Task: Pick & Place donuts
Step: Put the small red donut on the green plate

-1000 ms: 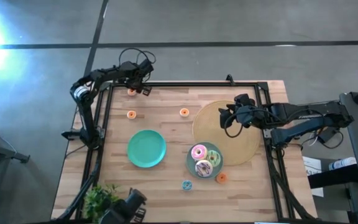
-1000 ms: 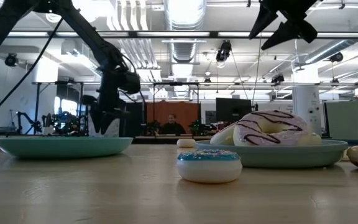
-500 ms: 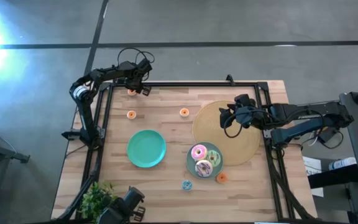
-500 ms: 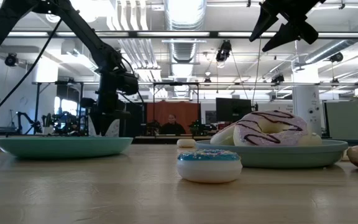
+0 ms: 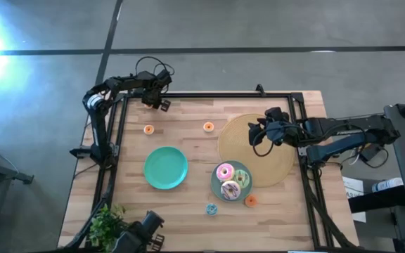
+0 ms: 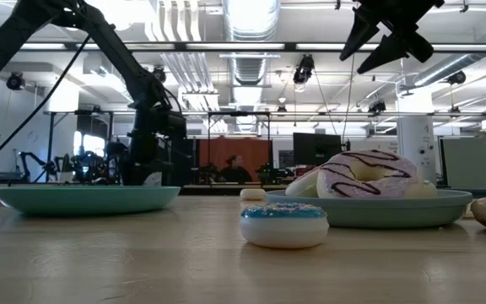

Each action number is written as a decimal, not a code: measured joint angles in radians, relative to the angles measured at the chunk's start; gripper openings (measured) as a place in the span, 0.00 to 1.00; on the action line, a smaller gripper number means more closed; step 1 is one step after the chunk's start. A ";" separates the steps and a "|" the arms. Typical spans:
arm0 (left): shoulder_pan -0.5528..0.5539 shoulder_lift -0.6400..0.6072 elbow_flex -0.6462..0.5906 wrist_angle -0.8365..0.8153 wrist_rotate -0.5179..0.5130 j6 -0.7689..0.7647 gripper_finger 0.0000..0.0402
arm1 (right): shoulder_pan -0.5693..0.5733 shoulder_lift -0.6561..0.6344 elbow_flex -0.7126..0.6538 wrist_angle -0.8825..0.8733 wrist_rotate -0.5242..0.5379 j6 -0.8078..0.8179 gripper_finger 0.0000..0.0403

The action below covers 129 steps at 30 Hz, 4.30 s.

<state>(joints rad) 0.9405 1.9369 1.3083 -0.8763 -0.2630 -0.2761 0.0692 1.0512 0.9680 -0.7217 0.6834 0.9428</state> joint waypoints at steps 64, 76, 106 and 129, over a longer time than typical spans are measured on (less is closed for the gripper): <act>-0.480 -0.771 -0.625 1.628 1.353 -0.870 0.00 | -0.274 0.657 0.458 0.775 -1.224 -0.480 0.56; -0.456 -0.777 -0.627 1.620 1.371 -0.854 0.00 | -0.279 0.599 0.466 0.634 -1.236 -0.487 0.57; -0.542 -0.708 -0.604 1.627 1.263 -0.830 0.00 | -0.243 0.603 0.462 0.665 -1.234 -0.480 0.72; -0.544 -0.708 -0.588 1.621 1.229 -0.817 0.00 | -0.244 0.603 0.429 0.643 -1.233 -0.505 0.37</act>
<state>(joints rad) 0.3969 1.2285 0.7199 0.7447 0.9655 -1.0928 -0.1749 1.6539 1.3968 -0.0784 -0.5491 0.4374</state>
